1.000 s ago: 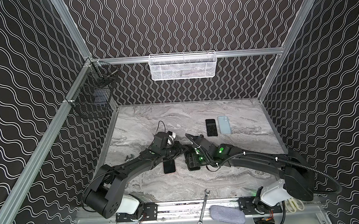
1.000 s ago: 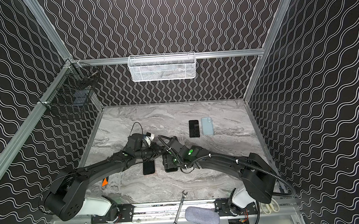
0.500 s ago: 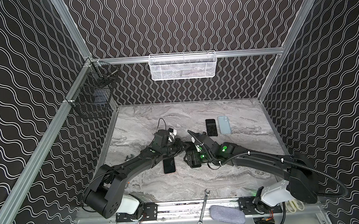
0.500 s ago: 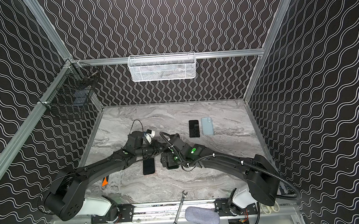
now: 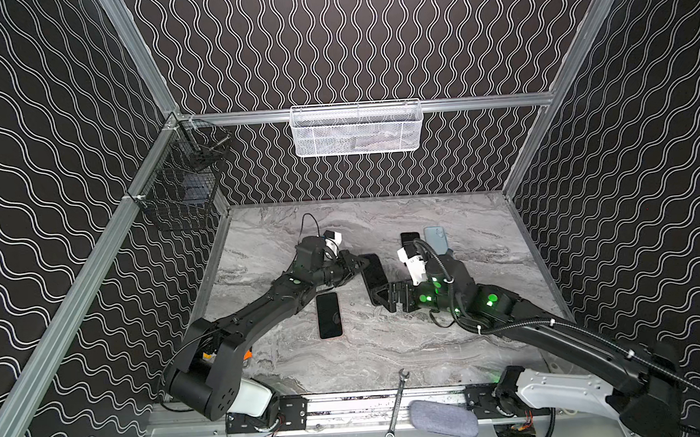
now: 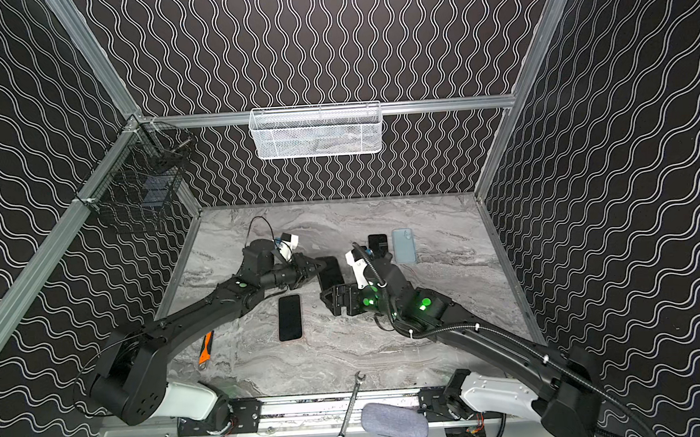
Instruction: Take the phone out of the phone case
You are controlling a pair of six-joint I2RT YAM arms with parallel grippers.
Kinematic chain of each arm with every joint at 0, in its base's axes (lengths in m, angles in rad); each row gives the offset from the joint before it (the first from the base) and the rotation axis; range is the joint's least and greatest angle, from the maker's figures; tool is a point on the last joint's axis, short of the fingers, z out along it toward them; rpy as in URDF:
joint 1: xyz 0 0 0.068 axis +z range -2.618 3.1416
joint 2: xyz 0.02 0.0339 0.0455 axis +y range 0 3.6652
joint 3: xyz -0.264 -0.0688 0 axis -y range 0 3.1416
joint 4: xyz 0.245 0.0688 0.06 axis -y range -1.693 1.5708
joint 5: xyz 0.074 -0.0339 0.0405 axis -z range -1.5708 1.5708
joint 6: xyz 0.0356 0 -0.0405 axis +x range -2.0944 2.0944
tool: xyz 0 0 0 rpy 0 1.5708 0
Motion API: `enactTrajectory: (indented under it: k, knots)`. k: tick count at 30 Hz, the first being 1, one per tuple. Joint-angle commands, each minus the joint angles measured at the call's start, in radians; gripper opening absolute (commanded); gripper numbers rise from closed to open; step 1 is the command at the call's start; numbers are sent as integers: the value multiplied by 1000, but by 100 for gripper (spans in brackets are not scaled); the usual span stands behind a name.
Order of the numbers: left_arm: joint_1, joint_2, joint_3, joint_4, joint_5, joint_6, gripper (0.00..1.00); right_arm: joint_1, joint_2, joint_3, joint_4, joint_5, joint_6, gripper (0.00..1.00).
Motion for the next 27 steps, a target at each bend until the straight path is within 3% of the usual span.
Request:
enactTrajectory:
  k: [1,7,12,20,27]
  knots:
    - [6,-36,20,82,-95,-28,0,-23,-61,-42,57,12,2,100]
    - [12,-86,17,151,-237,-125,0,-111,-184,-208,286,-110,105,98]
    - [20,-112,-24,286,-302,-253,0,-153,-188,-305,450,-203,207,93]
    - [23,-115,-112,447,-340,-439,0,-177,-108,-428,875,-317,388,85]
    - [23,-103,-143,518,-335,-476,0,-177,41,-416,1142,-346,514,77]
